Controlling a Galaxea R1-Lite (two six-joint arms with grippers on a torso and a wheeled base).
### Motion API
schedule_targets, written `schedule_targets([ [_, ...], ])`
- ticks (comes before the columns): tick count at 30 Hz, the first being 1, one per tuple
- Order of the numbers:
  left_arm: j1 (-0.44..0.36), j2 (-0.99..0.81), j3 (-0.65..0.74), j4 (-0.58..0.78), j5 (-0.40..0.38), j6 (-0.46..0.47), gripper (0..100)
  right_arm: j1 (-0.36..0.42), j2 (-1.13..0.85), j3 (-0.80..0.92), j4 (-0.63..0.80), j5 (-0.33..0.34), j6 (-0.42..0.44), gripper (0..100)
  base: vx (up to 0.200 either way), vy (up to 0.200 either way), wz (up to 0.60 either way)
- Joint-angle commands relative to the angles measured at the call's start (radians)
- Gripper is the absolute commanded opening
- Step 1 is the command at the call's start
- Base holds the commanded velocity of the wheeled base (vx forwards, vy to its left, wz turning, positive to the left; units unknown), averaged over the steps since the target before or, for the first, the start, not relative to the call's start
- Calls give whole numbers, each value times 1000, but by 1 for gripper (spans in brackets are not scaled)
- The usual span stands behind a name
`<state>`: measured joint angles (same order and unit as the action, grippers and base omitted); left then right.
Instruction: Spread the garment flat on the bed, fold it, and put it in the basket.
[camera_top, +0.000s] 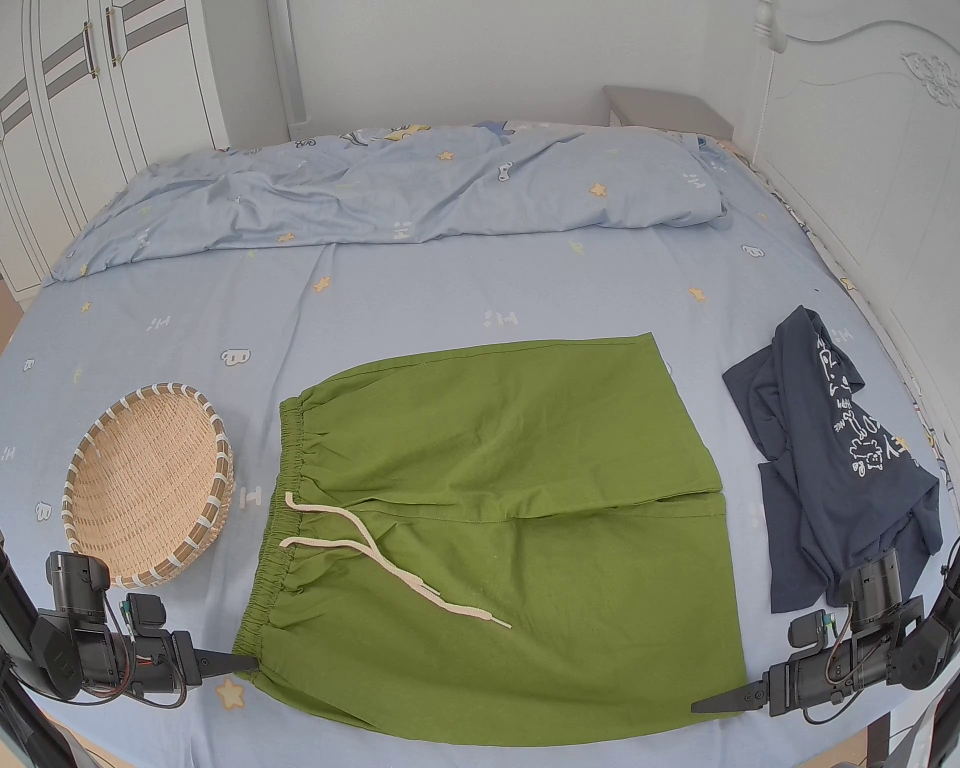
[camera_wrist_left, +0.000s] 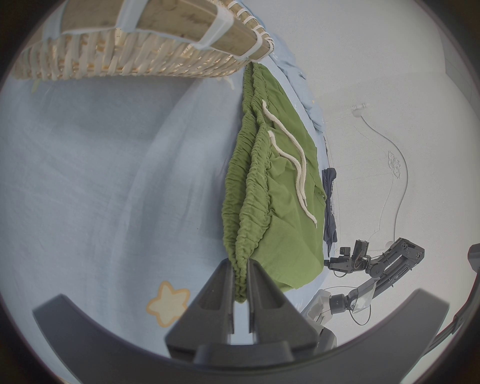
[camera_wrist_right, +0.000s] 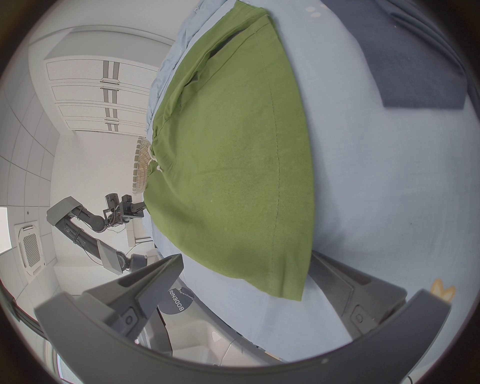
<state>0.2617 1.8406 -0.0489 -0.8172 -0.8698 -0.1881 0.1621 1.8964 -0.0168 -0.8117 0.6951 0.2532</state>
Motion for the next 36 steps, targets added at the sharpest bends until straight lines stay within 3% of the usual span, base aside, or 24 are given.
schedule_targets([
  [1, 1, 2, 0, 0, 0, -1, 0, 0, 21, 17, -6, -3, 0, 100, 0, 0, 0],
  [7, 2, 2, -2, 0, 0, -1, 0, -1, 21, 17, -1, -3, 0, 100, 0, 0, 0],
  [8, 2, 2, -2, 0, 0, -1, 0, -1, 21, 17, -1, -3, 0, 0, 0, 0, 0],
  [22, 31, 2, -3, 0, 0, -2, 0, -50, 18, 17, 16, -3, -3, 0, 0, 0, 0],
  [30, 70, -58, 47, 32, 3, -5, 0, -26, -152, 17, 212, -3, -11, 0, 0, 0, 0],
  [36, 103, -179, 46, 222, 6, 6, 0, 2, -232, 17, 344, -12, -15, 0, 0, 0, 0],
])
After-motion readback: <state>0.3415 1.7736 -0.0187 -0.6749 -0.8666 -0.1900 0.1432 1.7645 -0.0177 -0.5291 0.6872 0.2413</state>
